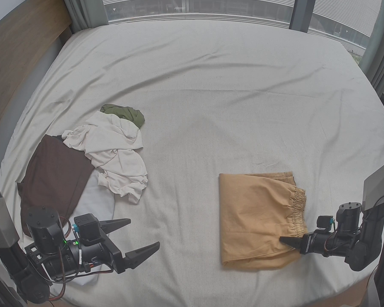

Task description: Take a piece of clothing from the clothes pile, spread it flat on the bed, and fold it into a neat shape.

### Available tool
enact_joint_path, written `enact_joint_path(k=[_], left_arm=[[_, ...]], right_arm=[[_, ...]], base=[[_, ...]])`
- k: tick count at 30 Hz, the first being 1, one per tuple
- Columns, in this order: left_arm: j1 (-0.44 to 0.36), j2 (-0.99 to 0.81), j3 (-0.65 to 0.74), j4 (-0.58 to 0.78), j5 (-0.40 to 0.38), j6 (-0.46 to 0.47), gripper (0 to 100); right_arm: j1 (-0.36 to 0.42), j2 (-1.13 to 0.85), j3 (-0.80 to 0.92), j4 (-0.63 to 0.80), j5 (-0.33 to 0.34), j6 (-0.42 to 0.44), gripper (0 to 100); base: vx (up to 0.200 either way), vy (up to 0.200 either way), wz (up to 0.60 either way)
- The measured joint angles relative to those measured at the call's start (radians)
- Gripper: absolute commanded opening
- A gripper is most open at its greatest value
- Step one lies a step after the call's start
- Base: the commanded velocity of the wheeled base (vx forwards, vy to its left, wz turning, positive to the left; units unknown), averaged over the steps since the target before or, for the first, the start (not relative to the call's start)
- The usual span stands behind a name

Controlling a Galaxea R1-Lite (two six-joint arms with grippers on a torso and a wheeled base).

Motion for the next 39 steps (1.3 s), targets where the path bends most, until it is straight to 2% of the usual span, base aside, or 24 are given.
enact_joint_path(k=[14, 23, 39], left_arm=[[0.002, 0.0, -0.002, 0.0, 0.0, -0.002, 100], [0.005, -0.003, -0.002, -0.001, 0.0, -0.003, 100], [0.01, -0.017, -0.004, -0.001, 0.0, -0.003, 100]], right_arm=[[0.051, -0.081, 0.003, 0.001, 0.024, 0.029, 0], [0.108, -0.213, -0.002, 0.001, 0.046, 0.099, 0], [0.174, -0.328, -0.128, 0.001, 0.043, 0.145, 0]], base=[[0.0, 0.0, 0.0], [0.0, 0.0, 0.0], [0.0, 0.0, 0.0]])
